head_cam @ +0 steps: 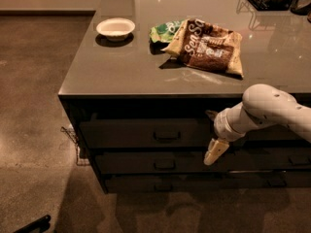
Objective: Open top drawer
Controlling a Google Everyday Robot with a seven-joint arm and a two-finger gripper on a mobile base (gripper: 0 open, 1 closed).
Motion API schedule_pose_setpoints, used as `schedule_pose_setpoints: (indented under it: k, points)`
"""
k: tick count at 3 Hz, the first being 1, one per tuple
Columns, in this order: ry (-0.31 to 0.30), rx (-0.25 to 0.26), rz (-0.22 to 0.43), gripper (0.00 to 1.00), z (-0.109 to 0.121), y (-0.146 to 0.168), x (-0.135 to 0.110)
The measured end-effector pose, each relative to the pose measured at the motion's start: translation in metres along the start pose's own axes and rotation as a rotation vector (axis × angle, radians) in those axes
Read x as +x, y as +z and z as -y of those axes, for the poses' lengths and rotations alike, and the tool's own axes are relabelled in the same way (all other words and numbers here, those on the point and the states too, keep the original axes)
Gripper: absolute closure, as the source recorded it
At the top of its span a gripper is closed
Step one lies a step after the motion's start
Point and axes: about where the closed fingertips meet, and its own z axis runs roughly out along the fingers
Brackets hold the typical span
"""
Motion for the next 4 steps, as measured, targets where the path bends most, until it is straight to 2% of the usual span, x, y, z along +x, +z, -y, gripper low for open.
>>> schedule_pose_setpoints:
  k: [1, 2, 3, 4]
  points:
    - [-0.032, 0.015, -0.018, 0.00, 0.000, -0.009, -0.004]
    - [-0.059, -0.001, -0.055, 0.00, 0.002, -0.011, -0.007]
    - [-0.063, -0.041, -0.082, 0.00, 0.002, -0.004, -0.006]
    - [-0.044, -0.084, -0.086, 0.18, 0.000, 0.006, 0.001]
